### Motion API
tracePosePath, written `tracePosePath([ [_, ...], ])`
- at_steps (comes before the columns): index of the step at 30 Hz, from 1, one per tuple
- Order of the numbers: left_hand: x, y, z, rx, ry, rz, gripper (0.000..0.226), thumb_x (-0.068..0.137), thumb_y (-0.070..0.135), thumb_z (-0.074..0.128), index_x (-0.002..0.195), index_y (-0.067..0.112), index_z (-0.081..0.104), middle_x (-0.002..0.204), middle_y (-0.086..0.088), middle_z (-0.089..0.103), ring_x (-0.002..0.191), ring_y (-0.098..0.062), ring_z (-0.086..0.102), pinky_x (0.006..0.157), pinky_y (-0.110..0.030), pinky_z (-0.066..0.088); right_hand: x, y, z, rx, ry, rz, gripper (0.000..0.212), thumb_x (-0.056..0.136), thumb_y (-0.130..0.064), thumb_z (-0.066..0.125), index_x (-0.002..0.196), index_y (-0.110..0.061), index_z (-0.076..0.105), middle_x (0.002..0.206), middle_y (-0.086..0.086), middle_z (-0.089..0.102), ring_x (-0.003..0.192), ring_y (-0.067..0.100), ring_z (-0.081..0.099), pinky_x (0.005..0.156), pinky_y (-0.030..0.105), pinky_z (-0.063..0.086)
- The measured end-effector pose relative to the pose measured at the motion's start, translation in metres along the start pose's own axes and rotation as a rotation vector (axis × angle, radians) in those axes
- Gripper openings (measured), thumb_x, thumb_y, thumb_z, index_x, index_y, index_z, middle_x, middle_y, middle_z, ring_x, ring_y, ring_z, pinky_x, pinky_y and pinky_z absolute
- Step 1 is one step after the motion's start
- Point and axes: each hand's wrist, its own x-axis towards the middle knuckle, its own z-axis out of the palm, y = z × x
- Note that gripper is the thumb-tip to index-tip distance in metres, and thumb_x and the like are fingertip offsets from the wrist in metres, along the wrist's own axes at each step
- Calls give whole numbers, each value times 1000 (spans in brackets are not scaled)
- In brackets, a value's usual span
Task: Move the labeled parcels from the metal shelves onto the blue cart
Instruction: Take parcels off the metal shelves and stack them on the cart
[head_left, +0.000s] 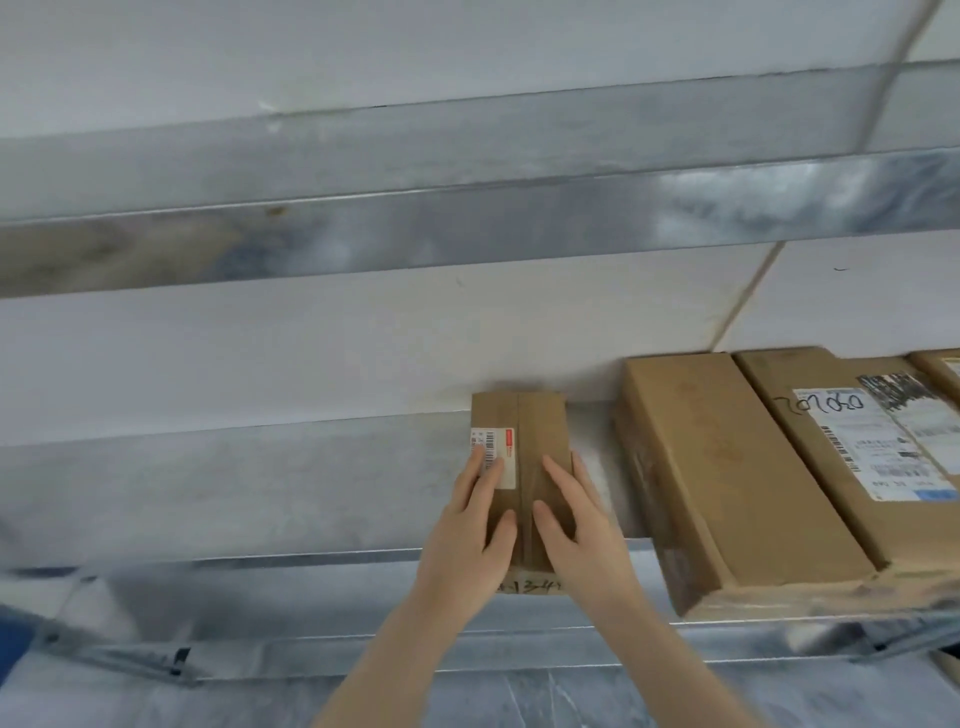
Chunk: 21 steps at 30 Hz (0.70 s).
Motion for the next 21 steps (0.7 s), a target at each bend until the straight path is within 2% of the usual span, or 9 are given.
tracePosePath([
  [2, -24, -10, -29, 27, 71, -46, 56, 98, 36, 38, 149, 39, 15, 147, 43, -9, 132, 5, 30, 95, -24, 46, -10, -23, 23, 28, -65, -45, 48, 95, -30, 51, 139, -43, 37, 154, -22, 13, 124, -10, 30, 84, -1, 34],
  [5, -76, -25, -88, 101, 205, -162, 57, 97, 40, 36, 148, 43, 10, 142, 46, -17, 129, 6, 33, 91, -19, 45, -31, -68, 71, 63, -183, -139, 47, 94, -27, 54, 135, -45, 41, 152, -23, 17, 121, -10, 34, 87, 0, 31],
  [9, -176, -50, -175, 188, 436, -360, 60, 95, 42, 33, 150, 39, 10, 145, 40, -18, 135, -7, 33, 97, -29, 45, -76, -143, 163, 47, -452, -291, 47, 92, -27, 56, 124, -56, 37, 155, -17, 19, 133, 12, 37, 102, 30, 37],
  [11, -228, -66, -219, 212, 551, -470, 61, 94, 44, 33, 150, 38, 10, 146, 40, -18, 137, -6, 30, 95, -28, 44, -106, -186, 215, 71, -590, -363, 49, 92, -24, 57, 122, -56, 36, 155, -15, 20, 135, 14, 35, 105, 35, 34],
  [14, -299, -90, -286, 229, 707, -597, 61, 95, 44, 33, 151, 37, 10, 144, 42, -19, 139, -2, 23, 98, -23, 38, -150, -251, 290, 154, -747, -462, 51, 91, -20, 57, 123, -56, 41, 152, -20, 23, 134, 5, 34, 106, 28, 31],
  [17, -359, -113, -355, 273, 829, -648, 60, 96, 43, 32, 151, 40, 8, 145, 42, -20, 140, 2, 14, 97, -23, 39, -191, -316, 362, 242, -863, -545, 47, 92, -21, 57, 127, -50, 48, 146, -22, 32, 121, -20, 30, 95, 3, 25],
  [21, -420, -141, -444, 365, 915, -679, 59, 98, 40, 33, 152, 31, 10, 155, 26, -11, 143, -5, 16, 107, -30, 35, -231, -394, 443, 341, -989, -634, 45, 92, -27, 57, 131, -47, 47, 150, -24, 26, 128, -15, 23, 93, 6, 25],
])
